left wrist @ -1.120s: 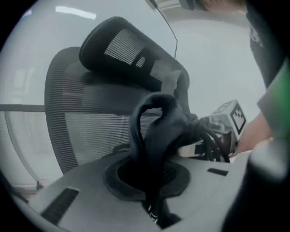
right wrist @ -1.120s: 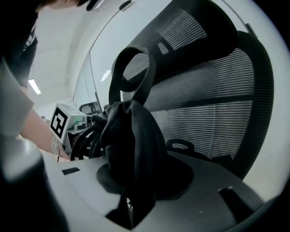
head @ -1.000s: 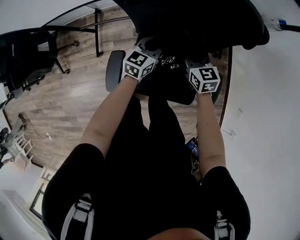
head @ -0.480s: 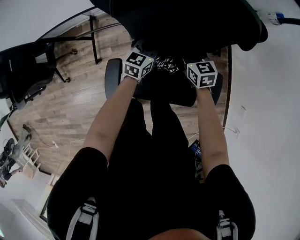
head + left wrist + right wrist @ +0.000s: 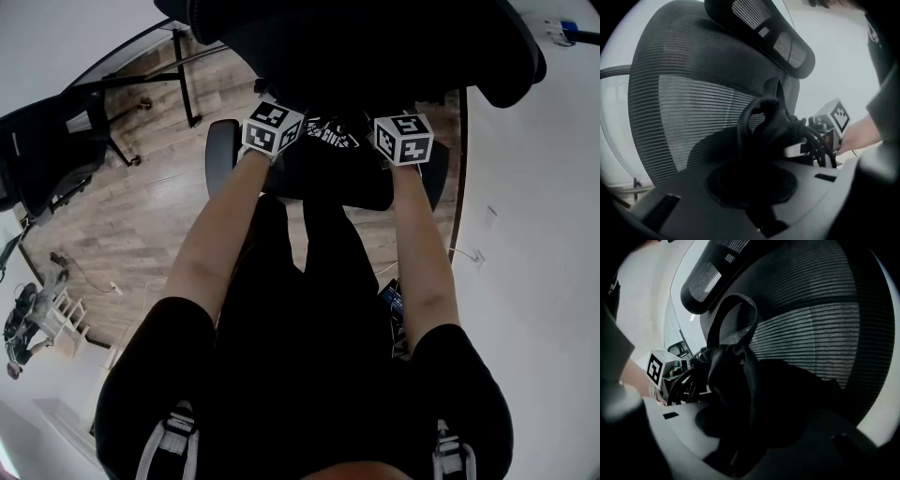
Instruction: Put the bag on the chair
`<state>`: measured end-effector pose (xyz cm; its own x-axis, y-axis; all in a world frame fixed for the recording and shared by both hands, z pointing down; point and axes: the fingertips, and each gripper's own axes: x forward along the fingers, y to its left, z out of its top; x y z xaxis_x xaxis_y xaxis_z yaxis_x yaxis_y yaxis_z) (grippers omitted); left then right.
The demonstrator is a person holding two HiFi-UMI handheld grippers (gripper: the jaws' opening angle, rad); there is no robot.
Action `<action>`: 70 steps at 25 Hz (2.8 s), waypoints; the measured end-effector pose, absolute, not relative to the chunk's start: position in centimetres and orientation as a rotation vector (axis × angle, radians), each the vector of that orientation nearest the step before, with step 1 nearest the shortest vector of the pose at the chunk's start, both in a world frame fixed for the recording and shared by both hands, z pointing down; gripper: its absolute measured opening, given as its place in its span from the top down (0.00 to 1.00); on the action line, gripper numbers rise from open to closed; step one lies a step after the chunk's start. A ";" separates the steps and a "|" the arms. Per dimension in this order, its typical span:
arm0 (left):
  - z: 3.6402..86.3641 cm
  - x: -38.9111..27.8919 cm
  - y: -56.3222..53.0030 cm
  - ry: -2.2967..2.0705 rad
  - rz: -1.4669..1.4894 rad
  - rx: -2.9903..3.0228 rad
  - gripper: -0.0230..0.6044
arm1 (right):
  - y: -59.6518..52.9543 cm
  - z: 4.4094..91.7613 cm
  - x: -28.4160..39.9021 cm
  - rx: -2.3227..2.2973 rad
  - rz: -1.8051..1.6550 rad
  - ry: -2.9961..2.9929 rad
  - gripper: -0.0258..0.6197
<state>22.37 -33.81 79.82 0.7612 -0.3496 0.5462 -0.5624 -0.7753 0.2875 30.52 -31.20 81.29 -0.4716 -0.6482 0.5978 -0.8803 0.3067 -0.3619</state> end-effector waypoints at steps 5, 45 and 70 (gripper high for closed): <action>82.0 22.2 -33.2 -0.677 0.705 2.494 0.91 | -30.4 83.5 30.7 1.344 1.008 -2.215 0.65; 48.5 19.9 -24.1 -0.601 0.339 2.795 0.66 | -20.6 51.3 28.7 1.314 0.672 -2.502 0.40; 26.4 8.0 -11.6 -0.390 0.006 3.057 0.92 | -9.0 26.3 13.8 1.462 0.126 -2.787 0.94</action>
